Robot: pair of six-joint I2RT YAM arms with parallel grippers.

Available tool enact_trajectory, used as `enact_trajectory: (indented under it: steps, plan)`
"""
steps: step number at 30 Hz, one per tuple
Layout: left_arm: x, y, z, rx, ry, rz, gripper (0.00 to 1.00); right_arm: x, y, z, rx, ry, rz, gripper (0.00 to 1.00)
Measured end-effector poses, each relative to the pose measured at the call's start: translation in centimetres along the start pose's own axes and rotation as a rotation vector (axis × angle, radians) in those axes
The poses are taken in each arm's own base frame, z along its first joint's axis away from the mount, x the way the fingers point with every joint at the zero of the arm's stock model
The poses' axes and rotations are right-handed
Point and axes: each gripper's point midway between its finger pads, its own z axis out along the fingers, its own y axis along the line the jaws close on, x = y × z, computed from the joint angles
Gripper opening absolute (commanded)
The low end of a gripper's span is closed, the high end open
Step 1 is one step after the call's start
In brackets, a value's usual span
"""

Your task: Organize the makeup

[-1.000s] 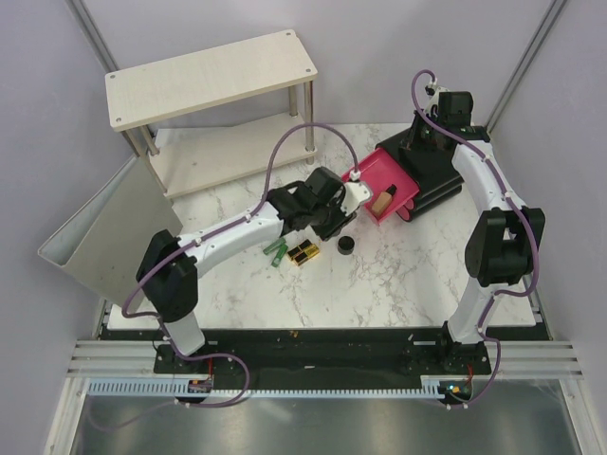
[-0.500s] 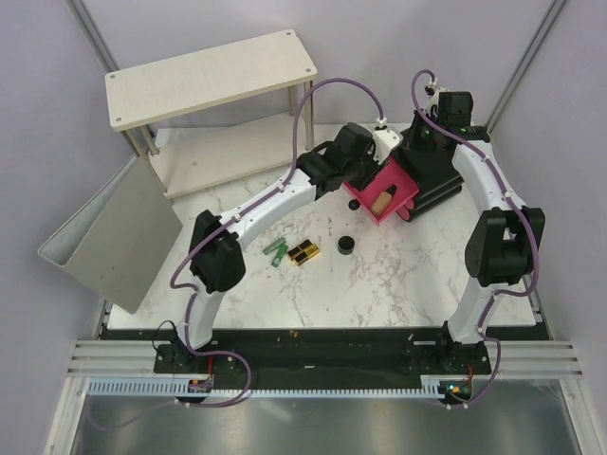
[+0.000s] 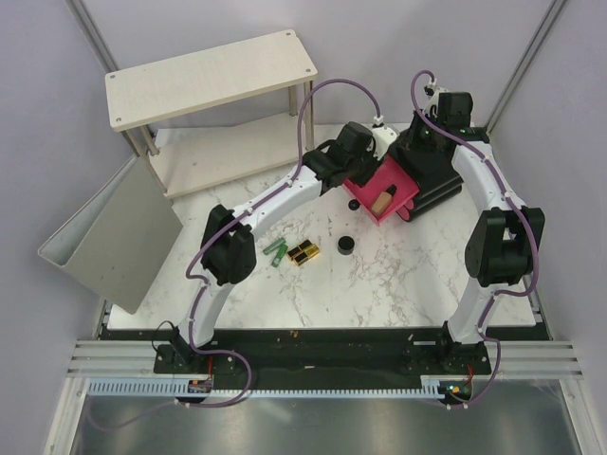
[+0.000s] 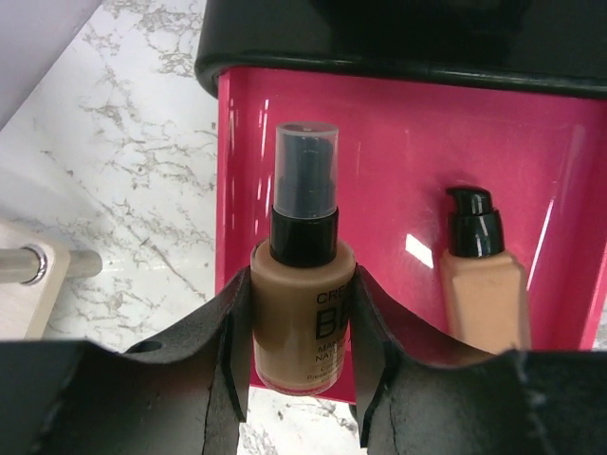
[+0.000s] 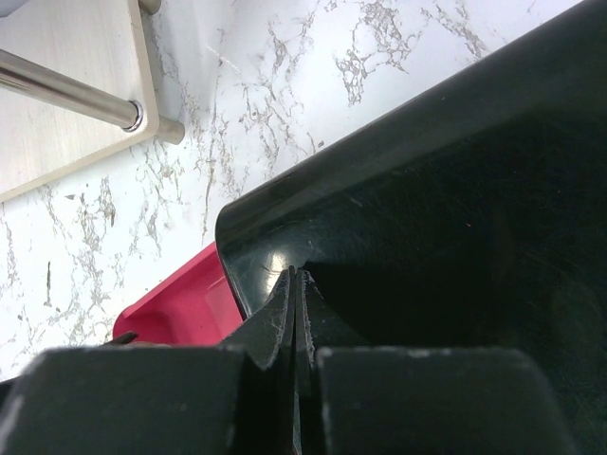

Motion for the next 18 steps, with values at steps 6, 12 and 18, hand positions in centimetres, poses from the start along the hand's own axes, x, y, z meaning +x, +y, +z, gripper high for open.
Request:
enact_trajectory:
  steps: [6, 12, 18]
  plan:
    - [-0.2, -1.2, 0.6, 0.062, -0.019, -0.012, 0.29, 0.0, 0.0, 0.0, 0.000, 0.000, 0.000, 0.00]
    - [0.5, -2.3, 1.4, 0.114, -0.011, -0.035, 0.32, 0.0, 0.0, 0.0, 0.000, 0.000, 0.000, 0.00]
    - [1.2, -3.0, 2.1, 0.145, 0.001, -0.053, 0.47, 0.0, 0.0, 0.0, 0.000, 0.000, 0.000, 0.00]
